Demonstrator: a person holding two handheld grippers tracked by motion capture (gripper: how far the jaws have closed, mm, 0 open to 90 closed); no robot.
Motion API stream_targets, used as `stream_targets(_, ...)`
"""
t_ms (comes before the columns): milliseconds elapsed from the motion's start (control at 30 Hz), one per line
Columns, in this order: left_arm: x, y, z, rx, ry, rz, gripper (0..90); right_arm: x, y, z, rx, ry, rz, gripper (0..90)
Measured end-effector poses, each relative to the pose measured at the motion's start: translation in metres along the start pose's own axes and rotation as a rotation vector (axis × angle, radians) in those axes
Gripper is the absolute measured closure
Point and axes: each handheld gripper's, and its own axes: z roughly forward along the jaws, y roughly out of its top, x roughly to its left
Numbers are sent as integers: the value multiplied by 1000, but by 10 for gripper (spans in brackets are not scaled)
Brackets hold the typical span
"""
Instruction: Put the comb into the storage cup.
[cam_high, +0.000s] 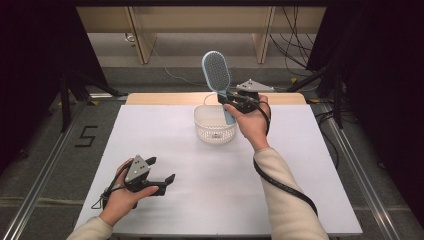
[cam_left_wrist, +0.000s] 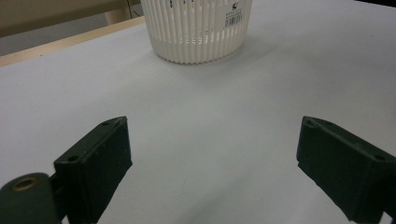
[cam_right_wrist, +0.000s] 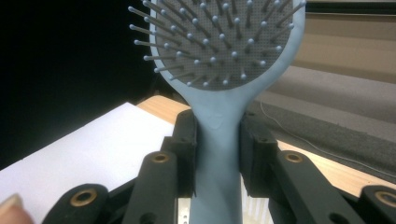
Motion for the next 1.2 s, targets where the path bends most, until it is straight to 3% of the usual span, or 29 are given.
stream_targets(467, -1, 0, 0, -2, -3, -1, 95, 2, 9, 7, 3, -3, -5, 709)
stream_targets(1200, -1, 0, 0, -2, -5, -1, 95, -2, 8, 20, 30, -19, -9, 709)
